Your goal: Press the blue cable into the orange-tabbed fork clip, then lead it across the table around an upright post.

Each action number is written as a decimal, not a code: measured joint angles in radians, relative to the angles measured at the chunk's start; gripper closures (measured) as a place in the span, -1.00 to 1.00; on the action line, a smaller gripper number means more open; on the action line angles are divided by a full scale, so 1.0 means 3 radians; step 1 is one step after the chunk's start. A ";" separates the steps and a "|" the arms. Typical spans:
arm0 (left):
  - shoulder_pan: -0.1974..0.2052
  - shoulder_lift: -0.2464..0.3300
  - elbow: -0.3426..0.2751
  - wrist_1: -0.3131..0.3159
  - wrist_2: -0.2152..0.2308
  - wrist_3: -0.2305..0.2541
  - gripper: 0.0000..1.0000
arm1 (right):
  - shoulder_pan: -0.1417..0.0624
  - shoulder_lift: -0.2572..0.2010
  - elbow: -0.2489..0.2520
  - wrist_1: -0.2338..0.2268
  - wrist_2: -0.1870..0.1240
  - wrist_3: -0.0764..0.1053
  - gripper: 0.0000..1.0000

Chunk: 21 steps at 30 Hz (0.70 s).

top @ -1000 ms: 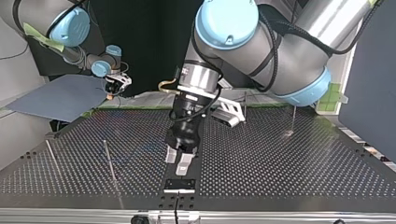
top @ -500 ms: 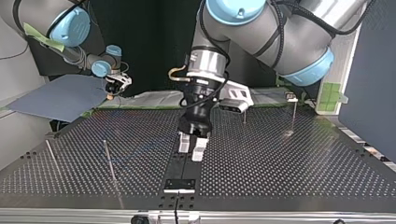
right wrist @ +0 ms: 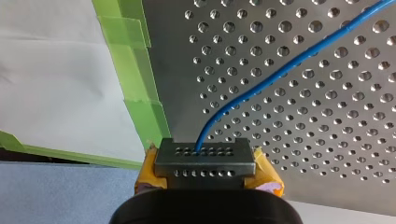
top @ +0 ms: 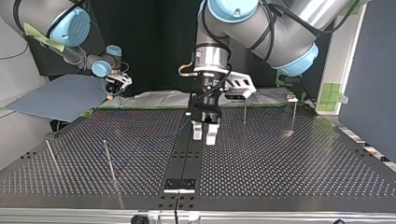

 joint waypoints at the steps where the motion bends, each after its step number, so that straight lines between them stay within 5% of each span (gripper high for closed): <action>1: 0.0000 0.0000 -0.0035 0.0033 -0.0002 0.0000 -0.99 | 0.0000 0.0000 0.0000 0.0000 0.0000 0.0000 1.00; 21: 0.0006 0.0000 -0.0663 0.0660 0.0009 -0.0002 -0.99 | 0.0008 0.0000 0.0000 0.0000 -0.0027 -0.0002 1.00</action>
